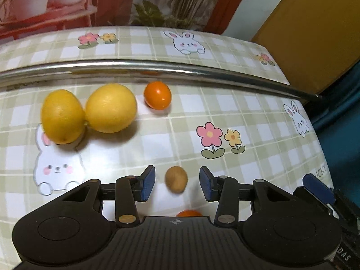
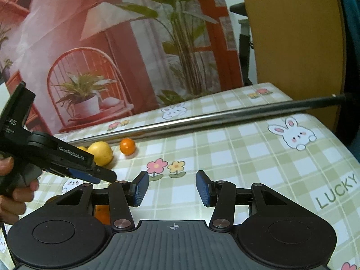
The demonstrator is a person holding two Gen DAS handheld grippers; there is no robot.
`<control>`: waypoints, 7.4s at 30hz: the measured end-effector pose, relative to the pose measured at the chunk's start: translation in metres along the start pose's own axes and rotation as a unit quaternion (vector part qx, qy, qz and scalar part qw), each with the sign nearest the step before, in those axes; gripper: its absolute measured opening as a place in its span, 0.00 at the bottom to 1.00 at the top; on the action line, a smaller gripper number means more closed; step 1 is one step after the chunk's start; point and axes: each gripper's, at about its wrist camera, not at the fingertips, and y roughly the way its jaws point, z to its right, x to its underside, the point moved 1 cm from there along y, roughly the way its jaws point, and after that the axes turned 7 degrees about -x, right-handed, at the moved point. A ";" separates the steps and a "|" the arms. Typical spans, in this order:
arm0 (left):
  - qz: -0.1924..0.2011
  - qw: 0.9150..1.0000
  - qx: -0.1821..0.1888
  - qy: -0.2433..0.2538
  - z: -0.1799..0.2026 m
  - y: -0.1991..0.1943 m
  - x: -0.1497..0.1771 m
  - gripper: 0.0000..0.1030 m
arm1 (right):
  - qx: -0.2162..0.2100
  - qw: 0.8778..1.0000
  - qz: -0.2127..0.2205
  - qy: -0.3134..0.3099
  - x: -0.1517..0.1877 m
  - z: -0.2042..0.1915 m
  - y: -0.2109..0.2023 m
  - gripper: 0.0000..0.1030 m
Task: Organize fruits
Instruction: 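Grasp a brown kiwi with left while right grasps a tangerine, then lower the kiwi into the plate with left while right carries the tangerine over it, then lower the tangerine into the plate and open the right gripper, then reach to the small tangerine by the pole and grasp it with left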
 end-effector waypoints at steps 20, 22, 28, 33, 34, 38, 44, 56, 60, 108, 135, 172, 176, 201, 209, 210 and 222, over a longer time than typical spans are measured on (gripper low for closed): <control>0.038 0.999 0.000 0.033 0.008 -0.020 0.008 0.25 | -0.030 0.998 -0.050 0.004 0.016 -0.012 0.022 0.42; 0.049 0.998 0.004 0.031 0.003 -0.035 0.010 0.25 | -0.041 0.997 -0.066 0.003 0.017 -0.020 0.029 0.42; 0.094 0.995 0.000 0.037 -0.016 -0.081 0.029 0.25 | -0.068 0.992 -0.107 -0.015 0.014 -0.049 0.049 0.41; 0.113 0.993 -0.003 0.015 -0.042 -0.107 0.047 0.25 | -0.068 0.989 -0.132 -0.007 0.005 -0.067 0.069 0.39; 0.117 0.993 -0.003 0.008 -0.048 -0.111 0.050 0.25 | -0.064 0.988 -0.137 -0.006 0.004 -0.069 0.073 0.39; 0.125 0.992 0.004 -0.019 -0.066 -0.117 0.063 0.25 | -0.049 0.986 -0.157 -0.003 0.005 -0.076 0.085 0.39; 0.139 0.990 0.002 -0.023 -0.084 -0.125 0.078 0.25 | -0.051 0.982 -0.182 0.025 0.016 -0.081 0.096 0.37; 0.143 0.989 -0.005 -0.027 -0.099 -0.123 0.105 0.25 | -0.012 0.988 -0.154 0.018 0.007 -0.059 0.083 0.28; 0.141 0.989 -0.008 -0.031 -0.102 -0.121 0.113 0.25 | -0.004 0.990 -0.144 0.007 0.008 -0.051 0.077 0.29; 0.110 0.993 -0.030 -0.004 -0.096 -0.104 0.143 0.26 | -0.034 0.994 -0.085 -0.066 0.027 -0.088 0.025 0.32; 0.179 0.980 -0.077 -0.048 -0.079 -0.164 0.201 0.41 | -0.052 0.983 -0.125 -0.120 0.087 -0.137 -0.034 0.32; 0.189 0.975 -0.089 -0.074 -0.084 -0.167 0.207 0.46 | -0.028 0.983 -0.096 -0.156 0.086 -0.144 -0.044 0.33; 0.188 0.975 -0.088 -0.076 -0.084 -0.166 0.207 0.46 | -0.026 0.983 -0.090 -0.157 0.085 -0.145 -0.046 0.33; 0.204 0.975 -0.088 0.023 -0.066 -0.175 0.088 0.46 | -0.014 0.995 -0.003 -0.097 -0.024 -0.074 -0.011 0.34; 0.170 0.982 -0.046 0.061 -0.027 -0.134 0.031 0.46 | -0.012 0.997 0.008 -0.082 -0.044 -0.048 0.010 0.34; 0.164 0.983 -0.042 0.064 -0.023 -0.126 0.024 0.46 | -0.012 0.997 0.009 -0.081 -0.045 -0.045 0.012 0.34; 0.160 0.978 -0.073 0.114 0.023 -0.009 -0.044 0.46 | -0.004 1.000 -0.017 -0.022 -0.029 -0.006 0.048 0.34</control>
